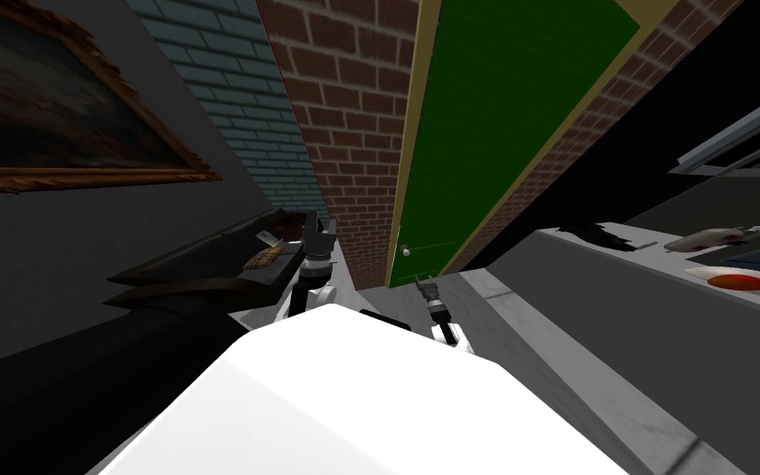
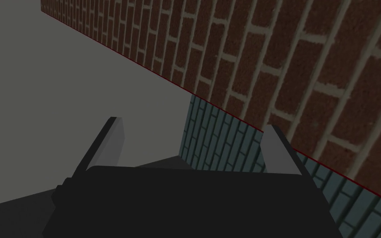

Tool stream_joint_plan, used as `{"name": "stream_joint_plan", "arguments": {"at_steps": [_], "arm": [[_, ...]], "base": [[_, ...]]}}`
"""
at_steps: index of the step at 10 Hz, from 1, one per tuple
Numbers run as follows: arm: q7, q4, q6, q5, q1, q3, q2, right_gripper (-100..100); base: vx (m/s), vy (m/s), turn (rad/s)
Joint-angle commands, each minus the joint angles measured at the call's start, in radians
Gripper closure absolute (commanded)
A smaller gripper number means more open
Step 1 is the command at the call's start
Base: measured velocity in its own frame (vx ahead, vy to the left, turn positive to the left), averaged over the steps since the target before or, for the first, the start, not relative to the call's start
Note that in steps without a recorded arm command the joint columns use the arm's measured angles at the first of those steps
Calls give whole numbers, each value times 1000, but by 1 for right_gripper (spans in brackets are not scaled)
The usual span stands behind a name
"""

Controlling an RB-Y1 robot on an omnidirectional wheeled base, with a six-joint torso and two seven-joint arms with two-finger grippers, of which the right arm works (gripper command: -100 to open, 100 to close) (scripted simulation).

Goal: Pull the door open

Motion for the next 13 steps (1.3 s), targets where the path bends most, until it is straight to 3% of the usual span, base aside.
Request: {"name": "stream_joint_plan", "arguments": {"at_steps": [1,9,11,13], "arm": [[24,44,-18,12,-19,-6,3,-100],[106,195,-75,79,-79,-20,20,-100],[122,224,-86,92,-90,-23,24,-100],[119,218,-84,92,-88,-22,23,-100]], "base": [[86,30,-6],[114,18,-7],[164,14,-11],[85,0,0]]}}
